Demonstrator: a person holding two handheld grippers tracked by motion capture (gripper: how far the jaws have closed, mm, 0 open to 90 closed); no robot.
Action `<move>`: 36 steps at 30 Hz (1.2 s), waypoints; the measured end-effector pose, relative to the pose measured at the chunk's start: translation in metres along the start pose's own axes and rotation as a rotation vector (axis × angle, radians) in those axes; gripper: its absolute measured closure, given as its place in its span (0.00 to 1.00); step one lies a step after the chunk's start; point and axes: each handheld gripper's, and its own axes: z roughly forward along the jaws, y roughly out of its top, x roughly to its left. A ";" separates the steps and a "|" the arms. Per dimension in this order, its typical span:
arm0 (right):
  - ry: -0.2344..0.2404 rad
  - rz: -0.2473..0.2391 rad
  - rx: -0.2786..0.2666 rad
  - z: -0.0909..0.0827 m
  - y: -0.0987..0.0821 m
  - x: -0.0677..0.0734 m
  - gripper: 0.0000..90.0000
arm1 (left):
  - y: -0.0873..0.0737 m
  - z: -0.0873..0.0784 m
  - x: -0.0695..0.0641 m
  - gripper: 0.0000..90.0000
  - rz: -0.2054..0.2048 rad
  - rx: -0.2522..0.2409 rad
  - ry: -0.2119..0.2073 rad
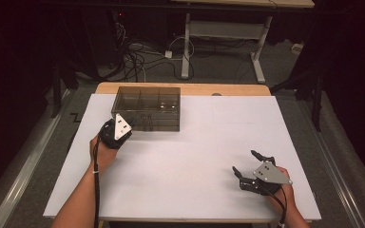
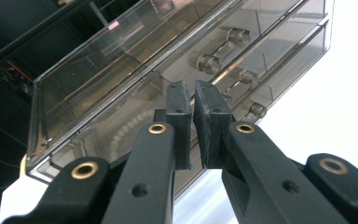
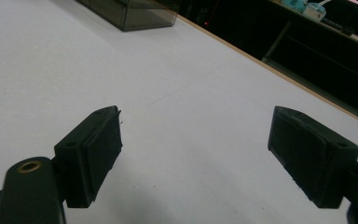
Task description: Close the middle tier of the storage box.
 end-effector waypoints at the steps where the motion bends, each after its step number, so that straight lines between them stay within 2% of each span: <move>1: 0.001 -0.002 0.001 0.000 0.000 0.000 0.20 | 0.000 -0.001 0.000 0.89 -0.001 -0.003 0.000; 6: 0.003 -0.003 0.000 0.000 0.000 0.000 0.20 | 0.002 -0.005 0.001 0.88 0.002 -0.027 0.011; 8: 0.003 -0.003 0.000 0.000 0.000 0.000 0.20 | 0.002 -0.006 0.001 0.84 0.003 -0.033 0.015; 10: 0.005 -0.003 0.000 0.000 0.000 0.001 0.20 | 0.003 -0.007 0.002 0.84 0.003 -0.039 0.015; 12: 0.006 -0.005 0.001 0.000 0.000 0.001 0.20 | 0.003 -0.008 0.002 0.78 0.003 -0.043 0.016; 14: 0.007 -0.003 0.000 0.000 0.000 0.001 0.20 | 0.003 -0.009 0.002 0.77 0.005 -0.044 0.017; 20: 0.013 -0.006 0.003 0.001 0.000 0.002 0.20 | 0.005 -0.010 0.001 0.63 0.009 -0.052 0.034; 21: 0.013 -0.006 0.002 0.001 0.000 0.002 0.20 | 0.005 -0.011 0.001 0.62 0.006 -0.056 0.039; 23: 0.014 -0.006 0.002 0.001 0.000 0.002 0.20 | 0.006 -0.012 -0.001 0.50 -0.012 -0.057 0.064; 25: 0.013 -0.005 0.001 0.000 0.001 0.002 0.20 | 0.007 -0.014 -0.001 0.49 -0.020 -0.075 0.068; 30: 0.014 -0.004 0.000 0.000 0.001 0.002 0.20 | 0.009 -0.017 -0.003 0.32 -0.040 -0.092 0.109; 33: 0.015 -0.005 0.001 0.000 0.001 0.002 0.20 | 0.010 -0.018 -0.004 0.29 -0.049 -0.101 0.111; 36: 0.017 -0.006 0.001 0.000 0.001 0.003 0.20 | 0.012 -0.019 -0.005 0.28 -0.040 -0.105 0.114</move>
